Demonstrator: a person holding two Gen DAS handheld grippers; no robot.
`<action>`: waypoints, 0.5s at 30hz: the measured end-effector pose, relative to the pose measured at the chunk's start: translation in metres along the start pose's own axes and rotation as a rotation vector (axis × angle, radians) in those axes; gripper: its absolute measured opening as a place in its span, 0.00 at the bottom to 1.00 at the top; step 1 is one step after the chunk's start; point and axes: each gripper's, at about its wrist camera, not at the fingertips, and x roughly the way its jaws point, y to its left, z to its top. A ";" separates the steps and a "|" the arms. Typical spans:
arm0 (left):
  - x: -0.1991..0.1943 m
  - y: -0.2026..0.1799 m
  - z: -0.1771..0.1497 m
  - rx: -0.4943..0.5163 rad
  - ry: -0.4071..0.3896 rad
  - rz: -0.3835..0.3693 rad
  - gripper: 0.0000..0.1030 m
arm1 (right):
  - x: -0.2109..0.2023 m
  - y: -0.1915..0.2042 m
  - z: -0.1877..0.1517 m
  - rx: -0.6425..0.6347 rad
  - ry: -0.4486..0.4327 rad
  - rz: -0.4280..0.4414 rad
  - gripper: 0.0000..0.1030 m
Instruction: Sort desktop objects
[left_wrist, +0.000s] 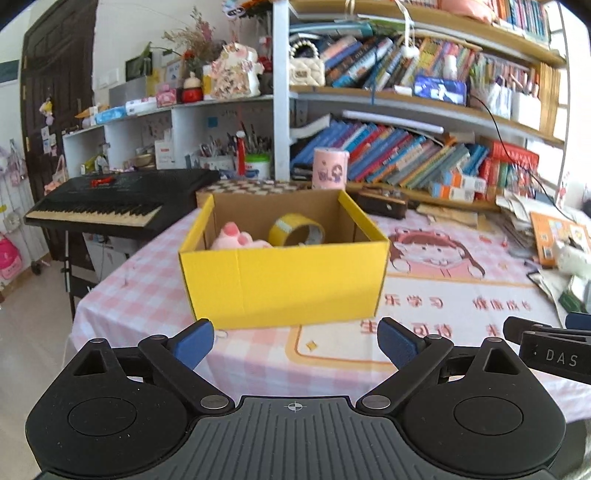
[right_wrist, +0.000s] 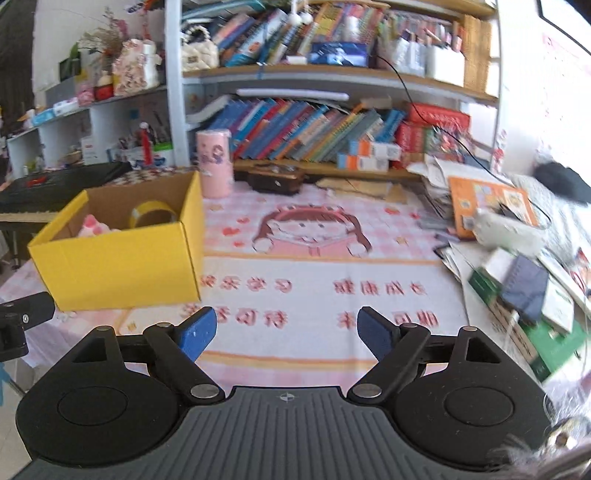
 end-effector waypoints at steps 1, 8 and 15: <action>0.000 -0.001 -0.001 0.007 0.003 -0.003 0.94 | 0.000 -0.002 -0.003 0.009 0.009 -0.004 0.81; 0.002 -0.010 -0.004 0.031 0.022 -0.010 0.97 | 0.002 -0.006 -0.009 0.014 0.041 -0.007 0.83; 0.008 -0.008 -0.007 0.016 0.064 -0.009 1.00 | 0.007 -0.002 -0.010 -0.001 0.069 0.003 0.88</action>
